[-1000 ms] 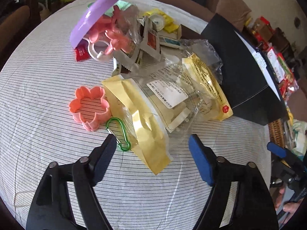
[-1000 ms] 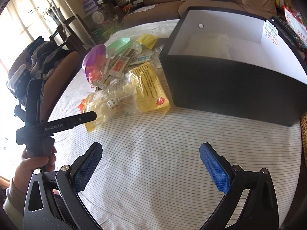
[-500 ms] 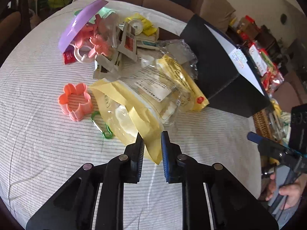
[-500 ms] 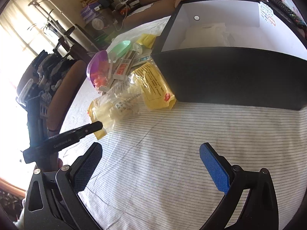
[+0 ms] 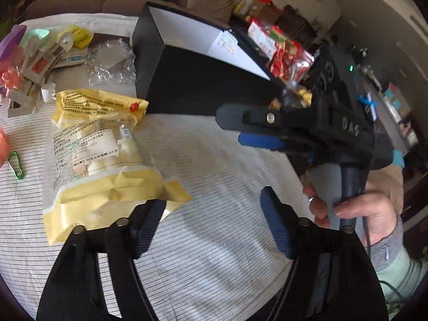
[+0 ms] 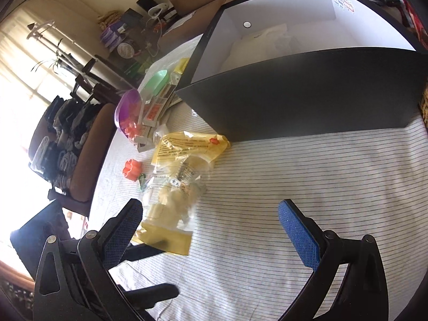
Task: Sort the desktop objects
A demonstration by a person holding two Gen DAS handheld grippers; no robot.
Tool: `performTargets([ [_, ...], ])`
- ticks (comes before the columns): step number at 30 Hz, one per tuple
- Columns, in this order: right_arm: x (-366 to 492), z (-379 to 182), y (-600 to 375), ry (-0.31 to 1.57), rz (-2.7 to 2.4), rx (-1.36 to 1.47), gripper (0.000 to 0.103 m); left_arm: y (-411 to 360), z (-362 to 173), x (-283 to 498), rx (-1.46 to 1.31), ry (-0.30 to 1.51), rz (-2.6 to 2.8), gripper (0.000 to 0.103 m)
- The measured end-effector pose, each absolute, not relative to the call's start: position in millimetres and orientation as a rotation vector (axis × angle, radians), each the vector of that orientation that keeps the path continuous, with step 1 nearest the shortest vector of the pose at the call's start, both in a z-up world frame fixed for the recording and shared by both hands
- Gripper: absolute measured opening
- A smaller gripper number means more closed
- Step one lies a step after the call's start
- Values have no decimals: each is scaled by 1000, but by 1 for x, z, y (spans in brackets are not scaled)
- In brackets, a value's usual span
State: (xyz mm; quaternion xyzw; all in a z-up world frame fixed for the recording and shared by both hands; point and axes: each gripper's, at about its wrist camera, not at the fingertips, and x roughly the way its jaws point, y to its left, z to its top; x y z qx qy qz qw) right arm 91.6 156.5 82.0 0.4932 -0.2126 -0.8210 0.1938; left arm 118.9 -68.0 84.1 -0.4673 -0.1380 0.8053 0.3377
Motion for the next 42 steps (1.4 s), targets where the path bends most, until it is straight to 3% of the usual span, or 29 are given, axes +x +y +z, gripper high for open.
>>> performTargets([
  [10, 87, 78, 158, -636, -2261, 1402, 103, -193, 95, 85, -1092, -891, 2235, 81],
  [15, 84, 75, 143, -589, -2242, 1420, 103, -241, 109, 88, -947, -984, 2402, 82],
  [20, 82, 67, 131, -559, -2233, 1455, 103, -252, 116, 84, -943, -907, 2538, 89],
  [30, 80, 63, 122, -523, -2233, 1469, 103, -193, 31, 55, -1532, -681, 2349, 87],
  [35, 82, 66, 121, -505, -2236, 1462, 103, -156, 36, 70, -1472, -547, 2242, 47],
  [42, 82, 69, 132, -538, -2253, 1452, 103, -92, 79, 104, -1158, -484, 1818, 49],
])
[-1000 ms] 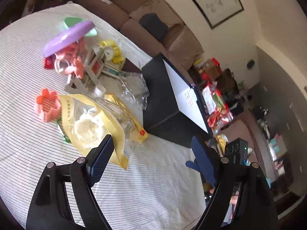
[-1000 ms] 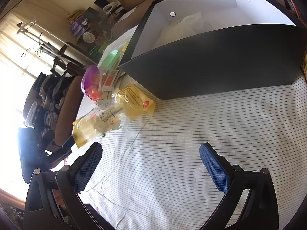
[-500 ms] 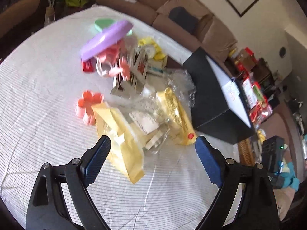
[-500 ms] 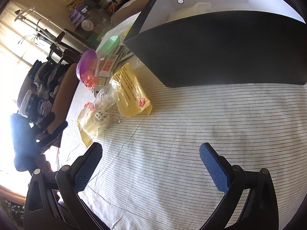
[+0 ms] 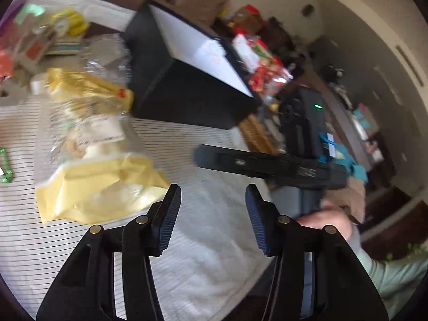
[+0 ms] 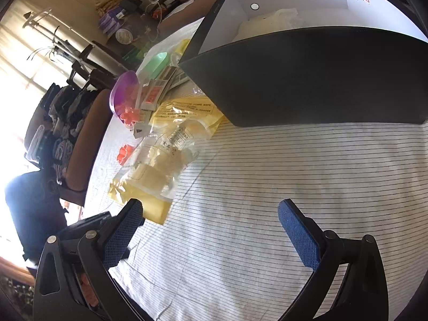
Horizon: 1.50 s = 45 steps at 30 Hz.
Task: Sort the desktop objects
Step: 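Close the left gripper on the yellow food mould bag while the right gripper pinches its other end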
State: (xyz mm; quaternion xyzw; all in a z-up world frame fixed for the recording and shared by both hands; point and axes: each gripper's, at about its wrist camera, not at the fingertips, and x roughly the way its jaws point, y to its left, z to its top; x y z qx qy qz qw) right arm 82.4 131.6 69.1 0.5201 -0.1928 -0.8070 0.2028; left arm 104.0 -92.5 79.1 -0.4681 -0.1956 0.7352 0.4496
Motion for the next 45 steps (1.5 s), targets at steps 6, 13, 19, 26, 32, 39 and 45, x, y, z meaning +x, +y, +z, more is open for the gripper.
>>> performTargets([
  [6, 83, 72, 156, -625, -2297, 1429, 103, -108, 106, 114, -1025, -488, 1901, 84],
  [13, 81, 73, 151, -604, -2280, 1432, 103, -188, 18, 68, -1503, -943, 2154, 88],
  [19, 88, 86, 127, -620, -2172, 1268, 103, -181, -2, 71, -1559, -1004, 2062, 88],
  [26, 84, 71, 91, -557, -2099, 1278, 103, -177, -14, 67, -1467, -1294, 1847, 89],
  [32, 79, 55, 74, -568, -2035, 1311, 103, -174, -14, 60, -1391, -1374, 1791, 89],
  [39, 78, 45, 79, -572, -2067, 1371, 103, -169, -15, 59, -1398, -1387, 1790, 92],
  [45, 71, 40, 91, -553, -2137, 1384, 103, -160, -23, 56, -1414, -1431, 1744, 92],
])
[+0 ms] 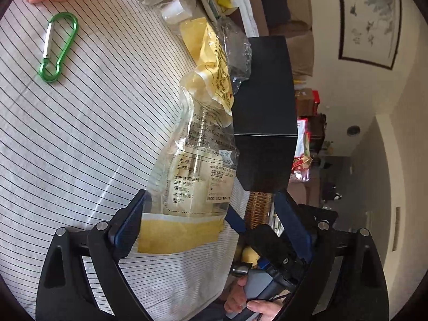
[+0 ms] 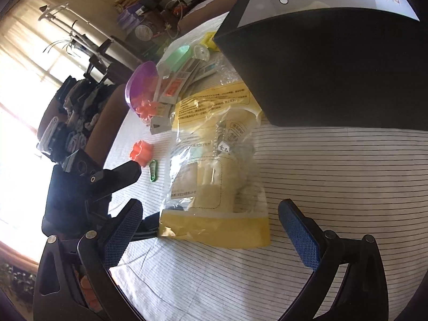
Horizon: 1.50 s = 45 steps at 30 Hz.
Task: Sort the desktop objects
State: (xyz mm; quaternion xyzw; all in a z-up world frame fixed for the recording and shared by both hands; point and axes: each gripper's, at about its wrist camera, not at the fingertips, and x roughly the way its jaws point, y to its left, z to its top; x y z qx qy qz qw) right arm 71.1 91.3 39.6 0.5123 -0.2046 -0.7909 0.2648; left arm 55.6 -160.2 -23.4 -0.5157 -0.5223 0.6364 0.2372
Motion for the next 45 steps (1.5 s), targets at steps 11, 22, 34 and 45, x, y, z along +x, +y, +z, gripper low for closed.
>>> performTargets([
  [11, 95, 24, 58, -579, -1813, 1466, 103, -124, 37, 54, -1150, -1259, 1655, 98],
  [22, 115, 72, 158, -419, -2244, 1379, 103, -92, 42, 29, -1164, -1241, 1597, 99],
  [34, 124, 46, 138, 59, -2431, 1209, 103, -46, 42, 21, -1286, -1043, 1643, 98],
  [45, 89, 43, 124, -99, -2430, 1268, 64, -124, 45, 33, -1221, -1179, 1803, 98],
])
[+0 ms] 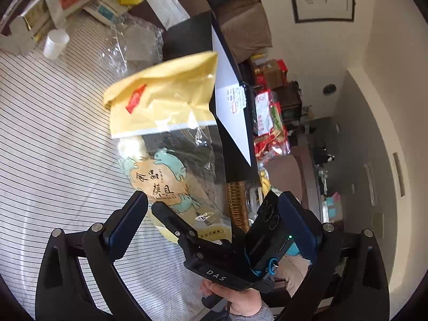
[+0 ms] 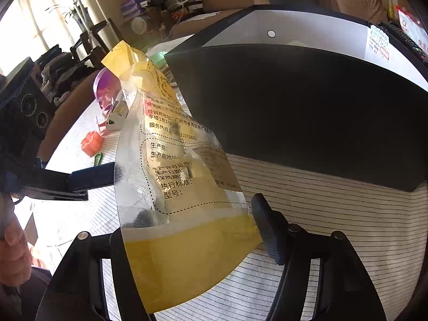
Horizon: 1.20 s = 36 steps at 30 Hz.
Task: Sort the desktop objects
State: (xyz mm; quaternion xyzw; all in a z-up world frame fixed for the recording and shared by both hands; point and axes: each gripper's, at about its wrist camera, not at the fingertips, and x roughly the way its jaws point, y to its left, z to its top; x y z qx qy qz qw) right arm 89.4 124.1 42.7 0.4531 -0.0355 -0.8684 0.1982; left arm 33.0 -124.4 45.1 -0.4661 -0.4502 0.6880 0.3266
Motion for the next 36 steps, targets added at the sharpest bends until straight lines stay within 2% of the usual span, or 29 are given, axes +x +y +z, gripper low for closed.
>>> performTargets([
  [12, 83, 46, 133, -266, -2378, 1278, 59, -145, 33, 33, -1243, -1216, 1821, 98],
  [22, 80, 25, 183, -996, -1873, 1333, 55, -135, 38, 30, -1256, -1184, 1868, 98],
  [25, 90, 21, 207, -1110, -1796, 1334, 55, -138, 39, 29, -1264, -1174, 1902, 98],
  [29, 97, 16, 250, -1186, -1845, 1387, 58, -132, 45, 28, -1310, -1066, 2009, 98],
  [31, 98, 19, 276, -1180, -1961, 1429, 64, -123, 48, 27, -1339, -981, 2060, 98],
  [33, 107, 25, 300, -1164, -2078, 1425, 74, -108, 50, 27, -1371, -868, 2108, 99],
  [36, 114, 46, 313, -1088, -2177, 1375, 76, -79, 47, 28, -1439, -655, 2166, 99],
])
